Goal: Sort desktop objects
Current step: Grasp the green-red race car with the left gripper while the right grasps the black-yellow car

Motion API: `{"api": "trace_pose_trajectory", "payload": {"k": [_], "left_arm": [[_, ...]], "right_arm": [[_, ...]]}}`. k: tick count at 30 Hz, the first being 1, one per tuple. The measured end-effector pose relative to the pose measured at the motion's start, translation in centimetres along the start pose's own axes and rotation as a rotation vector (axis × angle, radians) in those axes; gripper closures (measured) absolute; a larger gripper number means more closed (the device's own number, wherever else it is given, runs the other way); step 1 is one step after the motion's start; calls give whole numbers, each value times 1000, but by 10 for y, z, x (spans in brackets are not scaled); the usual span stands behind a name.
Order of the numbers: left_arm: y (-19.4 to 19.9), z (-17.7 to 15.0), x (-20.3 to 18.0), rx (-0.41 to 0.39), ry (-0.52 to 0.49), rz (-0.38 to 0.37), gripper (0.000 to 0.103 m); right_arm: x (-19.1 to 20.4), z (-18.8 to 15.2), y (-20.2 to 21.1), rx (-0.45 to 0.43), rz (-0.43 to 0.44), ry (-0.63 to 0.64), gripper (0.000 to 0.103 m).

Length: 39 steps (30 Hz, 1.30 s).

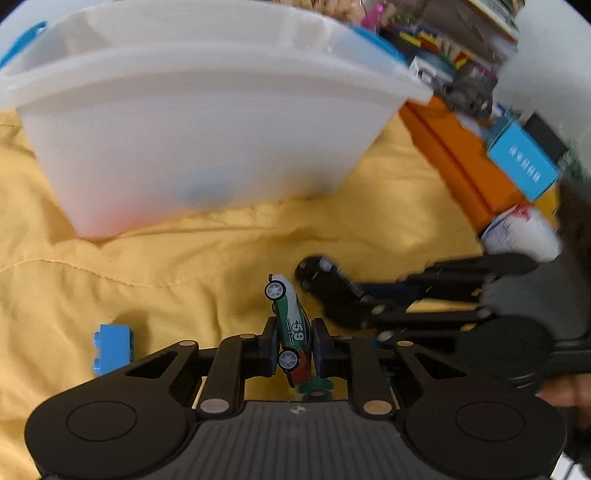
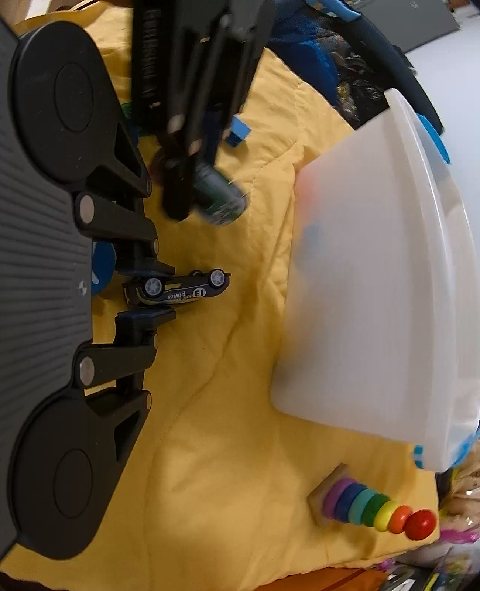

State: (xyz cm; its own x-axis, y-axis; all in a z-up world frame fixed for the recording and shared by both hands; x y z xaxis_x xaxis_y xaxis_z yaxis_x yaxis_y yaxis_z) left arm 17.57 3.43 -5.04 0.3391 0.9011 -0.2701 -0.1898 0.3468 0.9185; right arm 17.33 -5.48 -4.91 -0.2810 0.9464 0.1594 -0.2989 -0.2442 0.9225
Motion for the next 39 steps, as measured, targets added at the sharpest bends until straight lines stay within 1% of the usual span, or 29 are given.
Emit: {"api": "trace_pose_trajectory", "payload": {"k": [2,5,6,8,10,11,13,14,16,17,19,21,23,25,26,27,28,30,31,32,34,36,37,38,39], "left_arm": [[-4,-2,2,13,-24,45,80],[-1,-3,6,0,-41,75,75],[0,-3,8,-5,-36,86,73],[5,-4,16,-11,-16,101,65],[10,-6,24,-17,0,107,62],[12,-8,26,-24,5,109,60],[18,-13,30,-39,16,141,57],[19,-14,31,-44,20,152,54],[25,-21,35,-53,41,154,53],[28,-24,37,-57,52,144,53],[32,-30,39,-68,68,139,53],[35,-33,39,-78,68,140,53],[37,-33,36,-87,57,143,52],[35,-31,31,-91,28,152,51],[33,-31,30,-90,10,157,50],[31,-29,27,-83,-13,165,49],[27,-27,23,-74,-40,174,49],[17,-22,18,-60,-87,196,49],[13,-20,18,-50,-95,211,49],[9,-18,20,-37,-97,224,49],[5,-17,22,-42,-101,224,49],[5,-18,22,-41,-109,218,50],[6,-19,21,-45,-118,221,57],[7,-21,21,-54,-126,217,67],[9,-22,21,-60,-125,205,68]], "right_arm": [[3,-1,2,-9,-36,18,84],[8,-1,11,-34,-118,54,84],[9,0,14,-48,-156,70,84],[11,2,15,-65,-246,113,84],[17,3,8,-69,-357,170,84],[20,3,3,-64,-396,199,84],[26,-1,-7,-38,-435,253,82],[29,-4,-8,-41,-442,271,78],[33,-10,-3,-64,-439,292,75],[35,-12,2,-75,-416,293,71],[35,-17,9,-86,-343,280,70],[36,-21,10,-91,-322,283,70],[33,-25,16,-99,-293,278,70],[26,-26,23,-109,-251,219,69],[20,-23,28,-121,-235,178,67],[16,-20,31,-133,-232,153,61],[15,-18,33,-135,-233,137,57],[12,-14,28,-110,-203,114,56],[12,-12,23,-99,-187,105,56],[12,-12,18,-90,-190,105,56],[11,-10,8,-69,-208,99,56],[7,-9,-1,-51,-195,78,56],[5,-10,-1,-68,-183,65,56],[4,-10,-1,-71,-175,62,58],[3,-9,-1,-70,-165,61,67]]}}
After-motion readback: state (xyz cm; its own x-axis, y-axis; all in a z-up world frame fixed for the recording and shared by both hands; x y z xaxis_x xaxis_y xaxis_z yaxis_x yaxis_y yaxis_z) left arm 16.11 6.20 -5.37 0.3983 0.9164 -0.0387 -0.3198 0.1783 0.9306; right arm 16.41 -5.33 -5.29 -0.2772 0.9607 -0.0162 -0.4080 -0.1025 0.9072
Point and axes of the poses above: each gripper's, at about its wrist camera, not at the fingertips, and y roughly against the way its jaws point, x to its left, z to its top, the point moved 1 cm from there along -y, roughly the way its jaws point, and after that the axes turned 13 degrees about x, right-handed, at the moved point
